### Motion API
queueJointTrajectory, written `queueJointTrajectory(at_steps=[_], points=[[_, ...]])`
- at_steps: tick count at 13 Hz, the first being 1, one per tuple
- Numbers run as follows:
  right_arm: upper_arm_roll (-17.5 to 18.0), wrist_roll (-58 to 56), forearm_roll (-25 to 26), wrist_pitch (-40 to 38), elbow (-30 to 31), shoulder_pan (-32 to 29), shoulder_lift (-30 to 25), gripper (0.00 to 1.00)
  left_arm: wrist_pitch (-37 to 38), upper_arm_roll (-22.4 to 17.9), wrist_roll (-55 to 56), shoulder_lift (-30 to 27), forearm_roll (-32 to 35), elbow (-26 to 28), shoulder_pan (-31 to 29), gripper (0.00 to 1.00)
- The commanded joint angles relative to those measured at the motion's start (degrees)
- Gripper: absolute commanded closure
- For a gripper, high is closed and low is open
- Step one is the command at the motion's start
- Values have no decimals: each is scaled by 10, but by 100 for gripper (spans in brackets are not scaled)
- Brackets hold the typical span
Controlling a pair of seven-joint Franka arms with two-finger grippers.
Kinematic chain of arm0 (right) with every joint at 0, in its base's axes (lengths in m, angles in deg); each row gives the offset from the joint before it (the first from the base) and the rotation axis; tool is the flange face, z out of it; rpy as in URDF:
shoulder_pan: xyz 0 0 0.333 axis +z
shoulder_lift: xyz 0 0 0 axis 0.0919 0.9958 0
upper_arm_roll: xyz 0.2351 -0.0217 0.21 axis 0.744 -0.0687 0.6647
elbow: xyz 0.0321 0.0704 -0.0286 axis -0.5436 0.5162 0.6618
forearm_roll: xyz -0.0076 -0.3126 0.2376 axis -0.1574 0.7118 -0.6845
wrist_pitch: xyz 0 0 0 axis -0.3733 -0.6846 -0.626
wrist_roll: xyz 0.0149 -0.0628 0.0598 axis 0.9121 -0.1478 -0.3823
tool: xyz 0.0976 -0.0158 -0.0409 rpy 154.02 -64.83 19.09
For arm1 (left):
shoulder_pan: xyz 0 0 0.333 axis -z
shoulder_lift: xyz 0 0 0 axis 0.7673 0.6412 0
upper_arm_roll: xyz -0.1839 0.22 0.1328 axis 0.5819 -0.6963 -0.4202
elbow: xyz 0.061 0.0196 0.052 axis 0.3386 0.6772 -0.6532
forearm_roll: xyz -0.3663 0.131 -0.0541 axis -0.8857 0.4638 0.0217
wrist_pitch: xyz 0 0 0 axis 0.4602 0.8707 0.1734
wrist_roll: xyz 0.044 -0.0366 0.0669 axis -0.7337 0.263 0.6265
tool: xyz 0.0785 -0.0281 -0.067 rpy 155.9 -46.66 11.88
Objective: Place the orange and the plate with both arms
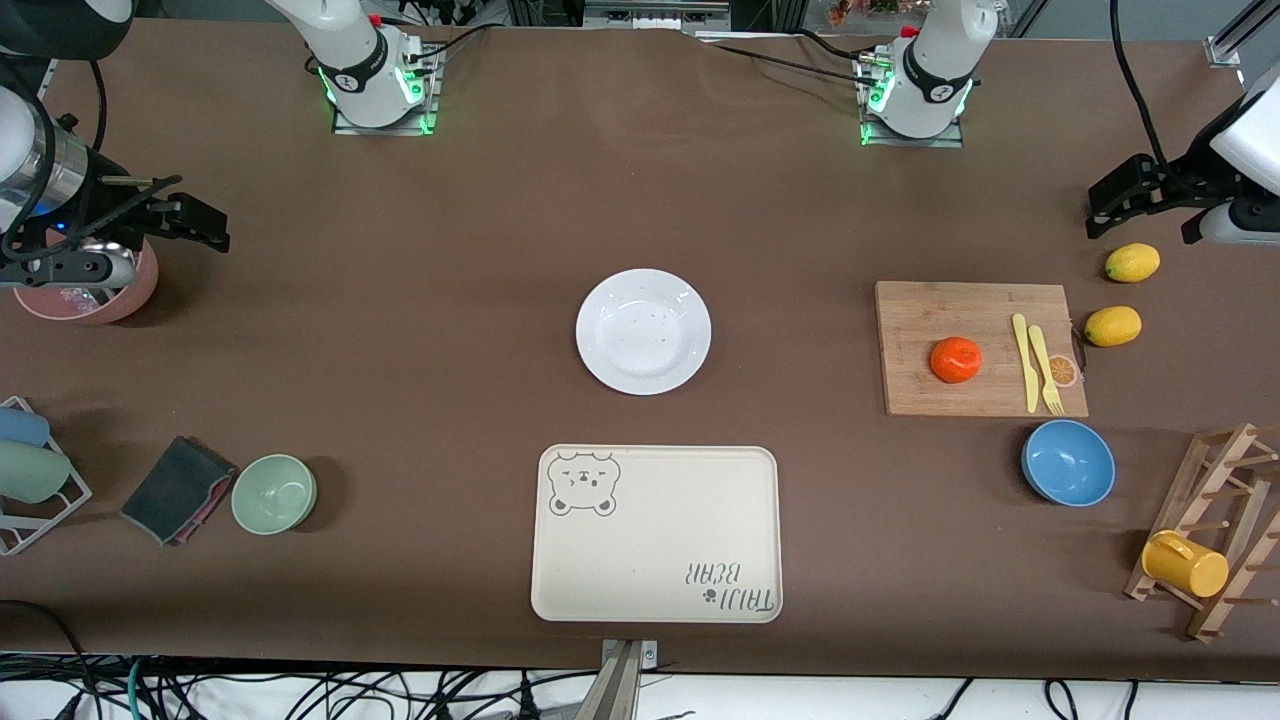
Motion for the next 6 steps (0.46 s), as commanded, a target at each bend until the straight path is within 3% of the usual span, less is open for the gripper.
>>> queueJointTrajectory(at_steps=[1,6], points=[[1,6,-2,-5,-3,0,0,0,14,1,-4,7,16,-19,3,0],[1,6,-2,-6,-3,0,0,0,14,2,-7,7,16,-19,1,0]])
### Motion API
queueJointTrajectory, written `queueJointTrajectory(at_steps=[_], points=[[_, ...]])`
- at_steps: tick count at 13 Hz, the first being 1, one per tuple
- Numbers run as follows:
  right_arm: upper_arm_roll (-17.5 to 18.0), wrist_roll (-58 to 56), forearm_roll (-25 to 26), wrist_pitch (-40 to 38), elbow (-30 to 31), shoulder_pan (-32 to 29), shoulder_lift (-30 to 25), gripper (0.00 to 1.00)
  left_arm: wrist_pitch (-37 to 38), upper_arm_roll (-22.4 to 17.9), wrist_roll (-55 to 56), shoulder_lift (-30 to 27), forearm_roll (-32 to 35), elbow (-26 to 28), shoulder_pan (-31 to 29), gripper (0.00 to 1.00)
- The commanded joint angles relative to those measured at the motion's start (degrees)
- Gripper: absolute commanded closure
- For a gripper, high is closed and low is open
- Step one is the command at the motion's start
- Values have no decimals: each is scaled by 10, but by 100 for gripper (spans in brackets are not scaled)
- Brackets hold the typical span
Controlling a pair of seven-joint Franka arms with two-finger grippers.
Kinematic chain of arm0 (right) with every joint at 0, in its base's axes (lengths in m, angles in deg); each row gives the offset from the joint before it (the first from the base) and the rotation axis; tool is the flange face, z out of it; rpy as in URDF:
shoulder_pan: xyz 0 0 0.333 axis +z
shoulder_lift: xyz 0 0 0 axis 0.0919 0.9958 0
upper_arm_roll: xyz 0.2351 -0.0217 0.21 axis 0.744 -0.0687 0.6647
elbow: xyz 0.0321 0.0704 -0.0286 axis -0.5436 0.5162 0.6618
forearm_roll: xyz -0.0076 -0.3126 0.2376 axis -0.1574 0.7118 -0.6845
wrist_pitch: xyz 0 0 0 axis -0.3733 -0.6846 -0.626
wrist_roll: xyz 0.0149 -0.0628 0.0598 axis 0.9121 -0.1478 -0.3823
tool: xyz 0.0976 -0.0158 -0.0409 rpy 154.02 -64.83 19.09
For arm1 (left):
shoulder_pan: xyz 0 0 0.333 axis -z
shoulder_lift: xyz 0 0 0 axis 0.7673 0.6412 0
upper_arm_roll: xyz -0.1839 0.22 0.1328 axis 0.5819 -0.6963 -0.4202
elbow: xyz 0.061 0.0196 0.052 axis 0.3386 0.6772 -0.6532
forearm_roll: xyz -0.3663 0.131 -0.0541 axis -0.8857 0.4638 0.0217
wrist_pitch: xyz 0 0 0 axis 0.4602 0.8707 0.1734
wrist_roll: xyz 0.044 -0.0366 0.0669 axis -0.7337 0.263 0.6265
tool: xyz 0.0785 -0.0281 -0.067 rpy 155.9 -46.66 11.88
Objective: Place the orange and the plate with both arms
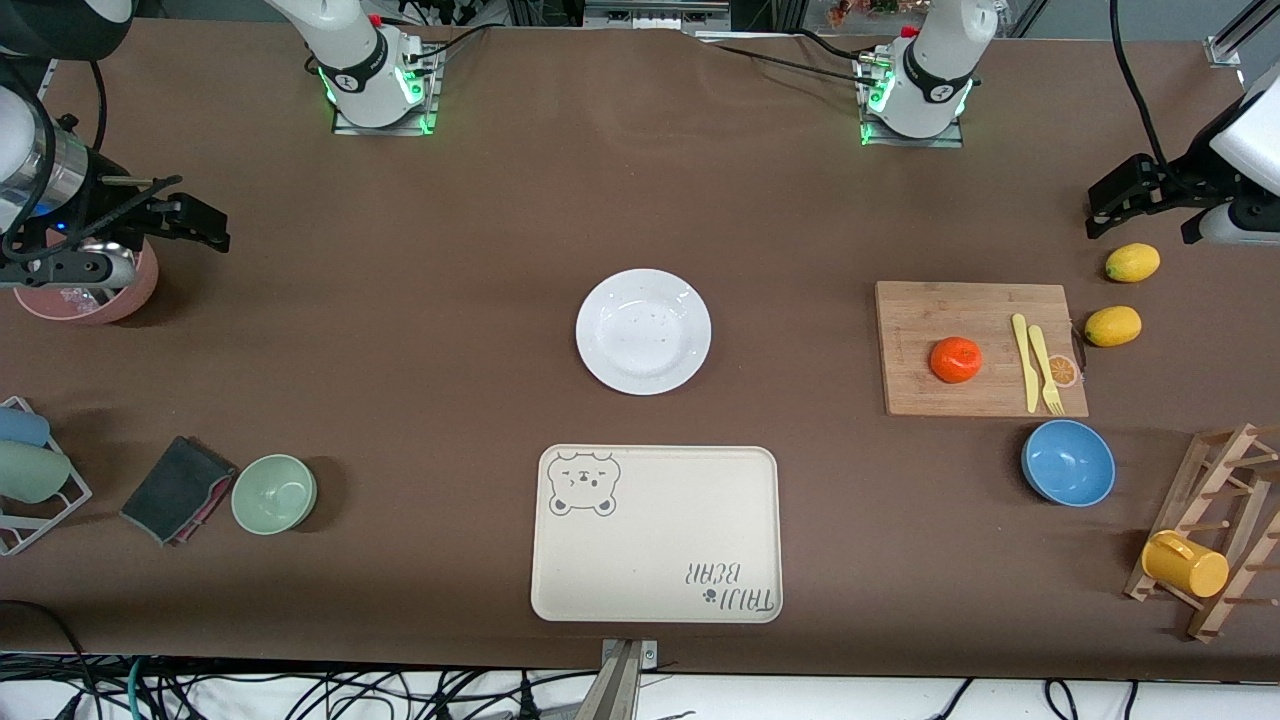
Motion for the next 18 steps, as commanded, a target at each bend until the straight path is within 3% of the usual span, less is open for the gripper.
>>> queueJointTrajectory(at_steps=[1,7,10,15,18], points=[[1,6,-2,-6,-3,0,-1,0,14,1,-10,7,15,-19,0,0],[1,6,-2,-6,-3,0,-1,0,13,-3,-10,27,8,-20,-3,0],[1,6,-2,-6,-3,0,-1,0,8,1,-7,39,22,7,9,0],[1,6,-2,-13,-3,-1,-1,0,-66,-5,-10,46,24,109,-5,0],[1,6,-2,-13,-3,-1,-1,0,-208,-6,-10,54,23,205,-8,0]])
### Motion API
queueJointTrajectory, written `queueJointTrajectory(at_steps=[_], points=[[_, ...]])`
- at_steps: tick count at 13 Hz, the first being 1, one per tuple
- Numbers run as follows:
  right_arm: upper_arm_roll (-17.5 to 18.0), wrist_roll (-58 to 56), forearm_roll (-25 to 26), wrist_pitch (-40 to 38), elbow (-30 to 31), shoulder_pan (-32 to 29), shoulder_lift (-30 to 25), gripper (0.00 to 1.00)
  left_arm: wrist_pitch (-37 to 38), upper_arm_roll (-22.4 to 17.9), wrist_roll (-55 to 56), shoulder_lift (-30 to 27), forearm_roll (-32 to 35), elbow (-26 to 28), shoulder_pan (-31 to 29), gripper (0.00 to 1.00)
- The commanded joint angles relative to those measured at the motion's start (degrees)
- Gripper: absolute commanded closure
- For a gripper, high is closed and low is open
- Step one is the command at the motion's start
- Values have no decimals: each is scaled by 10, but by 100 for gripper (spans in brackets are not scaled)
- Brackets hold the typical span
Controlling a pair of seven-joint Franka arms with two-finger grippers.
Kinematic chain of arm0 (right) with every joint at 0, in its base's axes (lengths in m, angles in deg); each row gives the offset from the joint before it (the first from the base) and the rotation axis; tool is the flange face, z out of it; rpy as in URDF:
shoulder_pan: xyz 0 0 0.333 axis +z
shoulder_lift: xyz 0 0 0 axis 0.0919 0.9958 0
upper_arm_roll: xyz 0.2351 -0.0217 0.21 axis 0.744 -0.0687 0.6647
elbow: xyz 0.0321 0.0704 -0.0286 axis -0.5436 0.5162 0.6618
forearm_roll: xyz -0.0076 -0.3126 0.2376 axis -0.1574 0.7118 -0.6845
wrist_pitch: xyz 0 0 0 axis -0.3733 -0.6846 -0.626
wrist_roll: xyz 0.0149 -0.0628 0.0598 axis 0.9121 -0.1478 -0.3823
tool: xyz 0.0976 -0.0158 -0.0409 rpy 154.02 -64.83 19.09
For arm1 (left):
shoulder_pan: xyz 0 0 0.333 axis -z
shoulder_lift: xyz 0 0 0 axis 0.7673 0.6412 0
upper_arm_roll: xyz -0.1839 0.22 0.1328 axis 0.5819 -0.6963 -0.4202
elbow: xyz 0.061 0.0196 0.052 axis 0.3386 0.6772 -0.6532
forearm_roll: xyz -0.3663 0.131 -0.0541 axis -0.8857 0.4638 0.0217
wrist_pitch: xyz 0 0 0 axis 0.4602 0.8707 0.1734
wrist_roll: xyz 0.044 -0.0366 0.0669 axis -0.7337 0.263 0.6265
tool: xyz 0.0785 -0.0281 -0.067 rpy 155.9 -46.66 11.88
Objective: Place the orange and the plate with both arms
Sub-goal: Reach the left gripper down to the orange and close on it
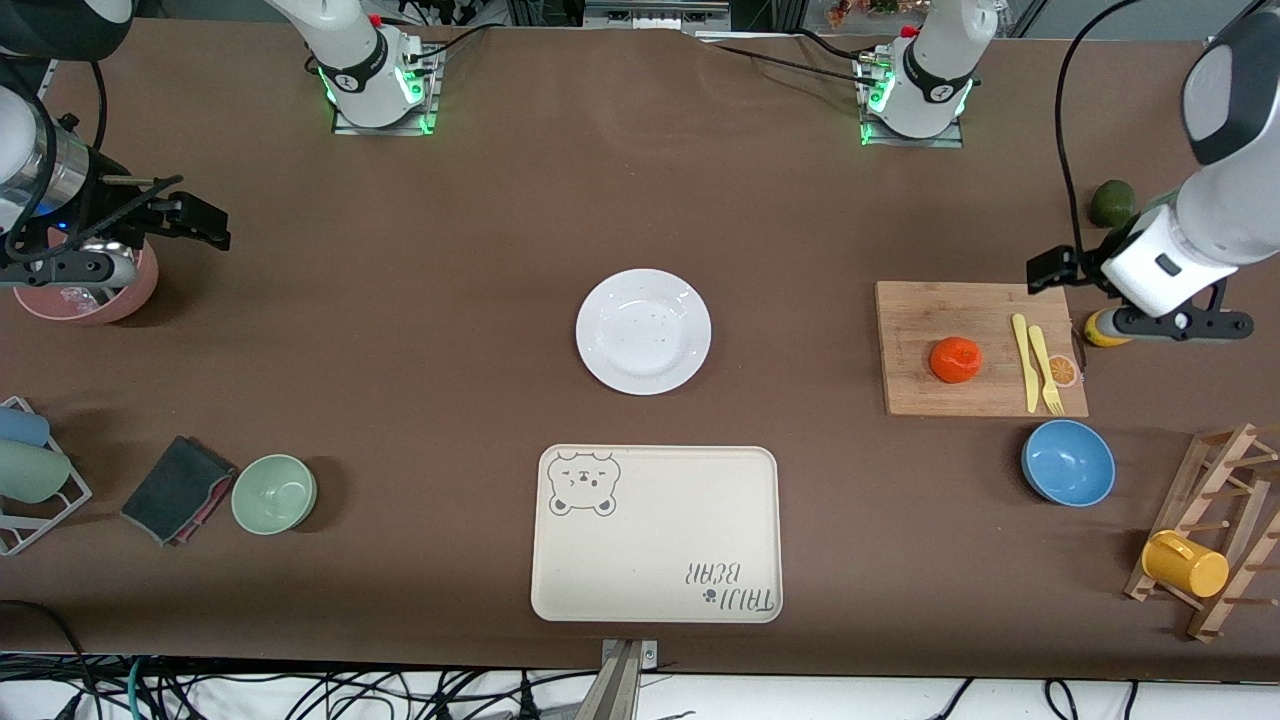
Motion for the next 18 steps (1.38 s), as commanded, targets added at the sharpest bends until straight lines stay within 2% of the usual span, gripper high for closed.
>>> queueJointTrajectory(at_steps=[1,4,8,13,15,18], points=[[0,6,-2,-8,-3,-1,-1,0,-124,1,-8,3,15,93,-1,0],[0,6,-2,-9,-3,-1,-1,0,-257,1,-8,31,14,166,-1,0],[-1,5,-2,-9,-2,-2,-1,0,-346,-1,-3,86,8,204,-6,0],[-2,6,-3,-13,-2,-2,-1,0,-406,-6,-3,140,-6,221,-10,0],[-2,6,-3,-13,-3,-2,-1,0,-408,-6,-3,149,-35,221,-10,0],[-2,6,-3,-13,-2,-2,-1,0,-425,-6,-3,165,-35,222,-10,0]])
